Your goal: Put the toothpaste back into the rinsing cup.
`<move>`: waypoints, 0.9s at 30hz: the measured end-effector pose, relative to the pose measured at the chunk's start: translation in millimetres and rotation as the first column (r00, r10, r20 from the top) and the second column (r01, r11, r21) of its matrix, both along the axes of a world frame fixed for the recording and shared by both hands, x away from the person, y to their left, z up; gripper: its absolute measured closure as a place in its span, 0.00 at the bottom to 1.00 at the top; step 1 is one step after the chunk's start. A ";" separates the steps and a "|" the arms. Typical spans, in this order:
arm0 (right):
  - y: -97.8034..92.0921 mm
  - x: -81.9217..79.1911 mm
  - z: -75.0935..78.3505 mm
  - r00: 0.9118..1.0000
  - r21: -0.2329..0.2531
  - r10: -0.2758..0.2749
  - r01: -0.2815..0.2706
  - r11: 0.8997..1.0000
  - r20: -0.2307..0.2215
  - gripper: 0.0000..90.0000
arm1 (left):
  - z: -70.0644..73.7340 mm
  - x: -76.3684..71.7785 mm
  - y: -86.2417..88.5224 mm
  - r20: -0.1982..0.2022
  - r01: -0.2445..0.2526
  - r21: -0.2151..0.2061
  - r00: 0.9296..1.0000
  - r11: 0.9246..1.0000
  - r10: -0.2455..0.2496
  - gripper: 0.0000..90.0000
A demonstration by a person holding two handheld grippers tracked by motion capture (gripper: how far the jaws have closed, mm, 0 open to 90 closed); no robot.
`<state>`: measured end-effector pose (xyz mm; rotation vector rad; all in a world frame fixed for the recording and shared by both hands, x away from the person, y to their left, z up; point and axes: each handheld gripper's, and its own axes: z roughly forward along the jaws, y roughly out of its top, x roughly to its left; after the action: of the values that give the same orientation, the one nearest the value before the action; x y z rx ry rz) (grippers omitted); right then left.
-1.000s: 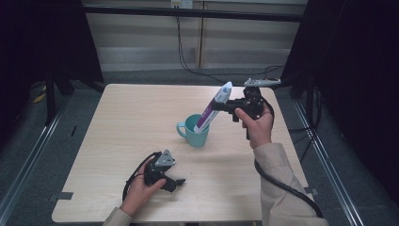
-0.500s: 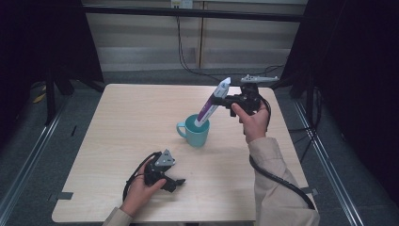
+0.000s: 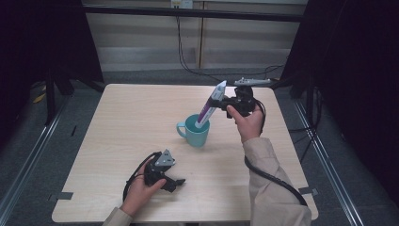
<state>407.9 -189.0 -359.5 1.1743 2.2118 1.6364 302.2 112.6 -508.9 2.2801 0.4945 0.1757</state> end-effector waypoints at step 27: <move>16.5 4.4 -34.0 0.999 -0.077 -0.039 0.037 0.996 -0.027 0.84 | -0.5 -0.2 -0.3 0.001 -0.004 -0.006 1.000 1.000 0.004 0.14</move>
<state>412.3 -172.5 -393.5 1.2192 2.2342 1.5153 302.0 112.3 -509.4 2.2734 0.4990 0.1769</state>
